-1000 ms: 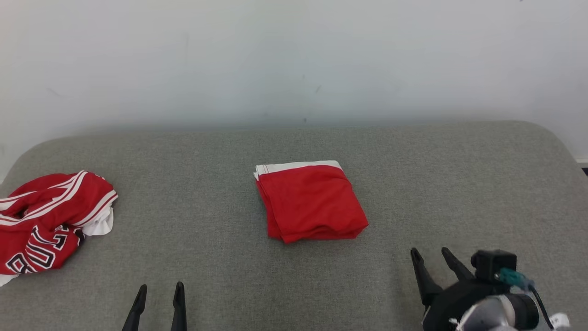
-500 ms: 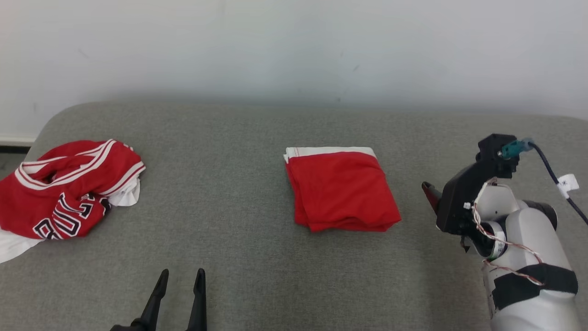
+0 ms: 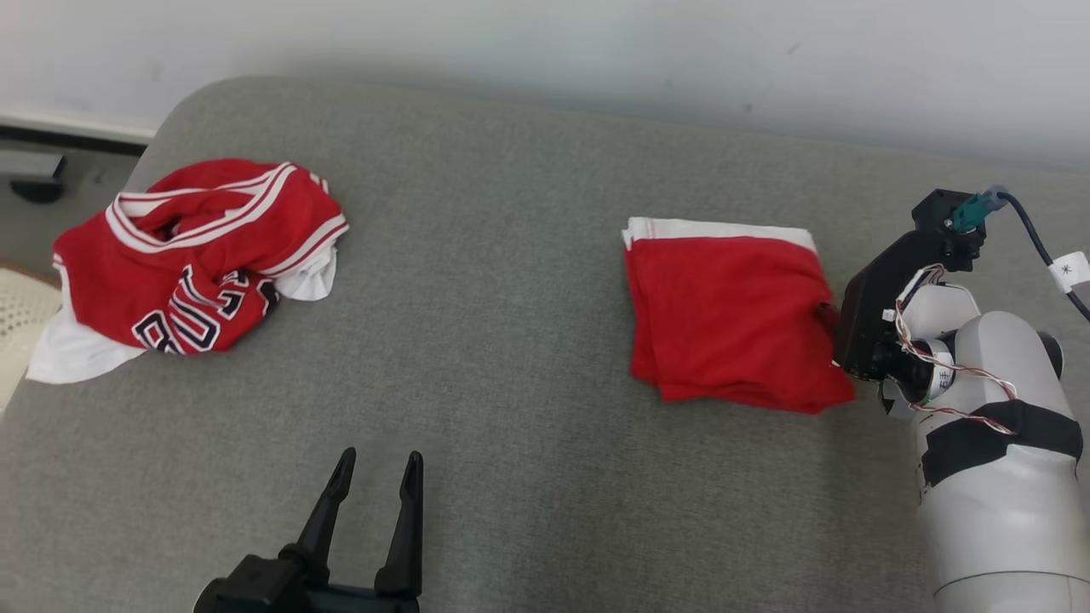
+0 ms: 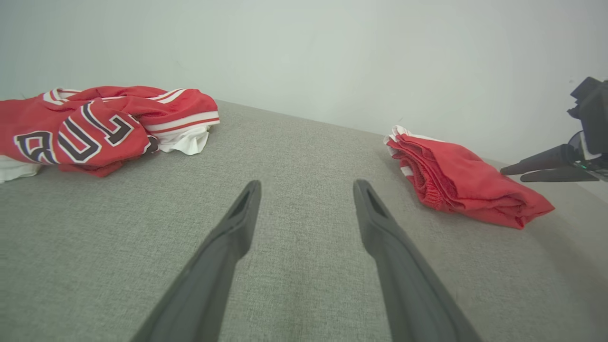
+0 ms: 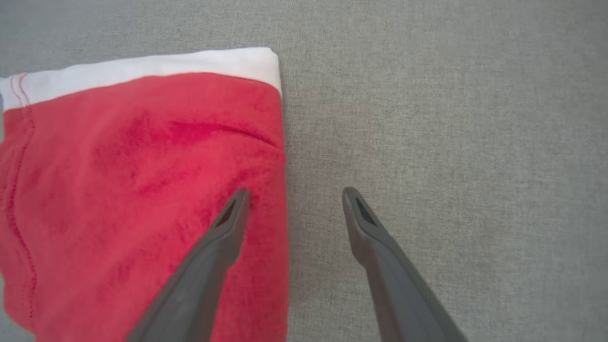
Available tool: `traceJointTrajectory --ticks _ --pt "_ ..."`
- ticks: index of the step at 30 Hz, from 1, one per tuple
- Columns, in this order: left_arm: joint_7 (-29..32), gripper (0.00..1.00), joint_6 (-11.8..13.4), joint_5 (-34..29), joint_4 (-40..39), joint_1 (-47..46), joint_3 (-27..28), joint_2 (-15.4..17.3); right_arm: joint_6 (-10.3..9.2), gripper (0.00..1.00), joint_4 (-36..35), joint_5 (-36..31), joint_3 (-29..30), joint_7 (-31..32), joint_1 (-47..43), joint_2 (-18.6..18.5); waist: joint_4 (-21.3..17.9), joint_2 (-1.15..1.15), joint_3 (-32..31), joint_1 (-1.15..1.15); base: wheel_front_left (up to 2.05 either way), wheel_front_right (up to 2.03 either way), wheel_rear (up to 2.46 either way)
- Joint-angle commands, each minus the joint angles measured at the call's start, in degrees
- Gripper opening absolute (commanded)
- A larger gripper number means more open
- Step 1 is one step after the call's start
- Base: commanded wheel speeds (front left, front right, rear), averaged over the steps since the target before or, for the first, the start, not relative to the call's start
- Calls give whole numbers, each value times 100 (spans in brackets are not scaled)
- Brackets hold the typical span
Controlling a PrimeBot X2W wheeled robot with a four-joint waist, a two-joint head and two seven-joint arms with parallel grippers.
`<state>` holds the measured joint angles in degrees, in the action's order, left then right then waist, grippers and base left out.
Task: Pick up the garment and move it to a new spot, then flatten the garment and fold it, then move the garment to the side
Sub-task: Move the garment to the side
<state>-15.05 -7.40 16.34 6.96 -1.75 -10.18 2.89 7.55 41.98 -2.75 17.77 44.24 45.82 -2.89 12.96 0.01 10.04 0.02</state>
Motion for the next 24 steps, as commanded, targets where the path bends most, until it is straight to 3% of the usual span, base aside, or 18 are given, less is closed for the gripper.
traceJointTrajectory --ticks 1,11,12,14,15,16,17,18,24 --pt "-20 100 -3 24 -10 -118 -9 -3 -14 100 119 -95 56 -75 95 -3 294 -1 310 -2 0 0 0" --pt "-20 100 15 69 13 -217 -80 -2 -14 100 847 -351 431 -223 324 12 378 -1 523 -2 0 0 0" --pt "-20 100 16 70 22 -216 -77 -3 -14 95 952 -347 447 -190 327 14 370 -1 536 -2 0 0 0" --pt "-20 100 16 78 50 -247 -82 -2 -14 49 1117 -384 444 -135 336 27 351 -1 545 -2 0 0 0" --pt "-20 100 19 77 58 -259 -81 -2 -14 30 1182 -401 425 -145 332 27 331 -1 540 -2 0 0 0" --pt "-20 100 19 77 58 -259 -81 -2 -14 30 1182 -401 425 -145 332 27 331 -1 540 -2 0 0 0" --pt "-20 100 23 75 63 -264 -80 -1 -14 10 1209 -422 413 -188 324 27 308 -1 532 -2 0 0 0" --pt "-20 100 28 75 65 -269 -80 -2 -14 0 1225 -449 401 -234 327 20 281 -1 522 -2 0 0 0" --pt "-20 100 34 0 68 -261 -5 -1 -16 0 1270 -462 145 -520 270 -20 -16 -1 386 -2 0 0 0"
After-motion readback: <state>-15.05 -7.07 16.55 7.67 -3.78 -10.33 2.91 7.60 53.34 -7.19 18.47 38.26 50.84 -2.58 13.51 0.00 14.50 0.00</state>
